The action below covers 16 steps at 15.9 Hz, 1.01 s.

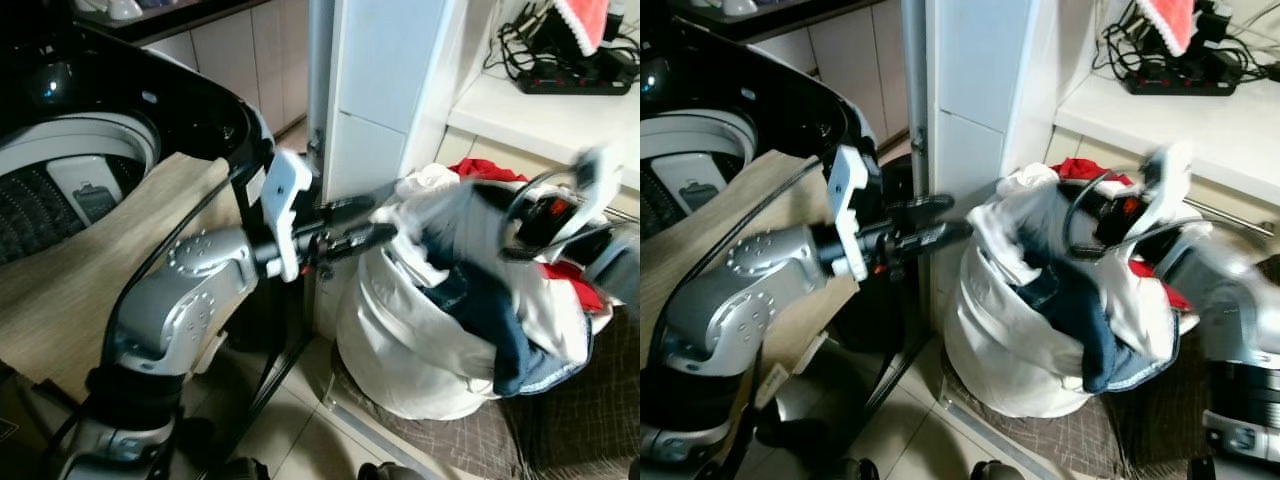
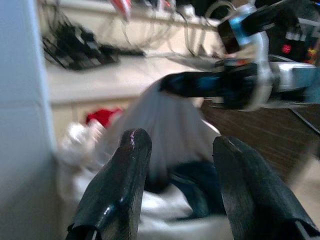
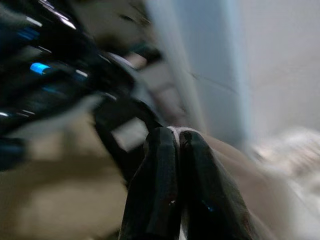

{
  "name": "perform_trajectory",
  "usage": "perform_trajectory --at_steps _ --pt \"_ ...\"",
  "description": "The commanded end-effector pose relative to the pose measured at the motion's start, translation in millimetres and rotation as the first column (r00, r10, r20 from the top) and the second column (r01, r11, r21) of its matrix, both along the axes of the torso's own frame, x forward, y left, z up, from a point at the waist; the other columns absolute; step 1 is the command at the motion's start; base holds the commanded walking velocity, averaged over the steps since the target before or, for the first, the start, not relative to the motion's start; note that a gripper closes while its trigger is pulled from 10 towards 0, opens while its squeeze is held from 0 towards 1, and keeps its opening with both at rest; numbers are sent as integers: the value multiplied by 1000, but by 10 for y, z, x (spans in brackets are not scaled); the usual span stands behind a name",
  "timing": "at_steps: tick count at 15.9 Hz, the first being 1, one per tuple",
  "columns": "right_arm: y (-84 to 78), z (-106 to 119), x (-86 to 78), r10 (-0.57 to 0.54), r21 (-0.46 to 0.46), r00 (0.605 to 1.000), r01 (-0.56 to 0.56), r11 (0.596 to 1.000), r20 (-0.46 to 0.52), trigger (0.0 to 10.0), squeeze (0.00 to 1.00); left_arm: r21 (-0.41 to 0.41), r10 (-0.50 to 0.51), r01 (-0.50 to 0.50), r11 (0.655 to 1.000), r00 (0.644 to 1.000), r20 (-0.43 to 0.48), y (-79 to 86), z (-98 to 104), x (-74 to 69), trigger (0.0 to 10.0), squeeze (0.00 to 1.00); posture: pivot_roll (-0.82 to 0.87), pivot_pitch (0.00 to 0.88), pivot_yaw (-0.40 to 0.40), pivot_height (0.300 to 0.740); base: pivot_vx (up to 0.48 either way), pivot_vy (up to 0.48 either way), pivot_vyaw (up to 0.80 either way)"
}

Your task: Clothes washing

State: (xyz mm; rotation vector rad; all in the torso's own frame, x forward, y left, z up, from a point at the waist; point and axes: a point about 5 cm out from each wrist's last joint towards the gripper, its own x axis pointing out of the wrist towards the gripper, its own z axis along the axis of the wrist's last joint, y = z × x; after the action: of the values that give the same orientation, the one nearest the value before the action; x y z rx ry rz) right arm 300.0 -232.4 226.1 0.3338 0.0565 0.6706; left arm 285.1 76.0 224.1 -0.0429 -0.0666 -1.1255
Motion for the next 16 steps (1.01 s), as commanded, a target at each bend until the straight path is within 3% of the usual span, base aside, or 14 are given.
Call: perform_trajectory --at_steps 1,2,3,5,7,11,13,14,16 --pt "66 314 -82 78 56 989 -86 995 122 0 0 -19 32 -31 999 998 55 -69 76 41 10000 0 -126 51 -18 740 0 0 0" --pt "117 457 -131 124 85 977 -140 986 174 0 0 -85 60 -53 995 995 81 -139 170 77 10000 0 -127 51 -23 740 0 0 0" --pt "167 586 -175 156 112 963 -184 977 219 0 0 -154 46 -31 988 995 92 -212 278 80 10000 1000 -131 50 -22 740 0 0 0" --pt "242 775 -243 207 141 935 -255 957 289 0 0 -212 2 27 977 991 136 -334 410 55 10000 1000 -131 50 -26 740 0 0 0" --pt "319 893 -300 254 145 906 -317 937 338 0 0 -209 -25 57 976 988 154 -485 422 70 10000 1000 -133 49 -26 740 0 0 0" --pt "342 920 -320 252 173 907 -323 930 338 0 0 -216 -78 107 971 987 139 -660 370 23 10000 1000 -133 49 -24 740 0 0 0" --pt "360 935 -331 255 186 905 -330 925 339 0 0 -263 -140 168 950 982 124 -708 357 -42 10000 149 -133 50 -24 740 0 0 0" --pt "374 925 -328 258 186 907 -331 925 333 0 0 -290 -152 180 940 982 115 -743 353 -70 10000 0 -133 50 -24 740 0 0 0" --pt "402 910 -328 265 185 907 -336 923 327 0 0 -282 -129 154 947 986 108 -824 305 -81 10000 0 -130 47 -22 740 0 0 0"
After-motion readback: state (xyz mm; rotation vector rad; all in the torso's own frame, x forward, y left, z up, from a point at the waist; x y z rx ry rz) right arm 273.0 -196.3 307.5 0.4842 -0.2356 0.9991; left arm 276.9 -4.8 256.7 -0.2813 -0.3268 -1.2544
